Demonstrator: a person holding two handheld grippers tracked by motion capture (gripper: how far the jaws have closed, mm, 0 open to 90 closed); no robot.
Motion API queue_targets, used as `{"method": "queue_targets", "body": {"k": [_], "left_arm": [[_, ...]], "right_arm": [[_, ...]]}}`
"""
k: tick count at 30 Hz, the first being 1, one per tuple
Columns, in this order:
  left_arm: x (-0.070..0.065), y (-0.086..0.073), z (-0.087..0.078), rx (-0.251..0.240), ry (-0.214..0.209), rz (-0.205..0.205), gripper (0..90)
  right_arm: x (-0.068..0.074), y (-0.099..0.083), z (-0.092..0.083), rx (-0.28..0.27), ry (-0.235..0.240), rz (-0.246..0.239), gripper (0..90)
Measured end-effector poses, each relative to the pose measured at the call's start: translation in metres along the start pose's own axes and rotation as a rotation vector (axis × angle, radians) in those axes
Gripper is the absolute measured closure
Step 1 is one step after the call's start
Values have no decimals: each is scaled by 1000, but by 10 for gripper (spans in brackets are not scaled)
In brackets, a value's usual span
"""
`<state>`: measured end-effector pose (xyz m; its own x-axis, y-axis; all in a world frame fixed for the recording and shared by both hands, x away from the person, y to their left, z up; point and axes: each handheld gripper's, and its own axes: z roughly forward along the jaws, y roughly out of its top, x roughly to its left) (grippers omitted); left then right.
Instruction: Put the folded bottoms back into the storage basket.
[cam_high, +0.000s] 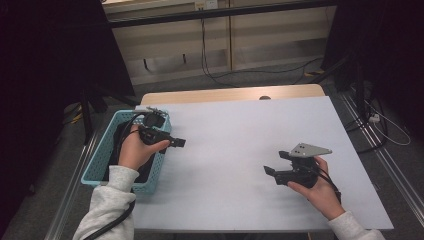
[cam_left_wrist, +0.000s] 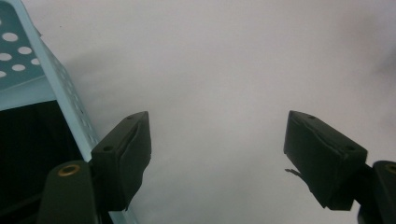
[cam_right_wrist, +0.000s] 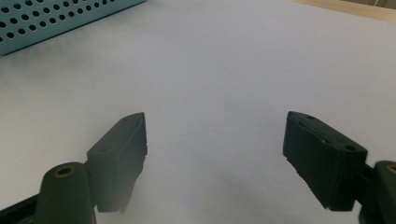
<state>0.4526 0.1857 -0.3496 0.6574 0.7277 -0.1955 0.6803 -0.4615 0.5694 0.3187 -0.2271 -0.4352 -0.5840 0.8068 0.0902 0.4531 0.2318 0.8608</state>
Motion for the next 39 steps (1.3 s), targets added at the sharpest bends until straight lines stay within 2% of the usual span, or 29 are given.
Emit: {"method": "queue_targets", "body": {"k": [3, 11, 13, 22, 31, 32, 39], "left_arm": [[1, -4, 2, -11, -4, -12, 230], [-5, -12, 6, -18, -23, -8, 226], [-7, -13, 6, -13, -30, 7, 225], [-20, -17, 16, -20, -61, 32, 223], [-28, -28, 30, -22, -94, 32, 215], [-28, -28, 30, -13, -98, 45, 214], [-29, -37, 34, -30, -112, 36, 208]], "right_arm": [[-1, 0, -1, 0, 1, -4, 210], [-2, -1, -4, 8, 7, -2, 211], [-2, -1, -6, 7, 9, -3, 211], [-6, -4, -12, 6, -2, -3, 210], [-9, -8, -17, 19, -7, -2, 214], [-9, -8, -17, 18, -7, -5, 214], [-10, -11, -24, 20, -11, -6, 213]]}}
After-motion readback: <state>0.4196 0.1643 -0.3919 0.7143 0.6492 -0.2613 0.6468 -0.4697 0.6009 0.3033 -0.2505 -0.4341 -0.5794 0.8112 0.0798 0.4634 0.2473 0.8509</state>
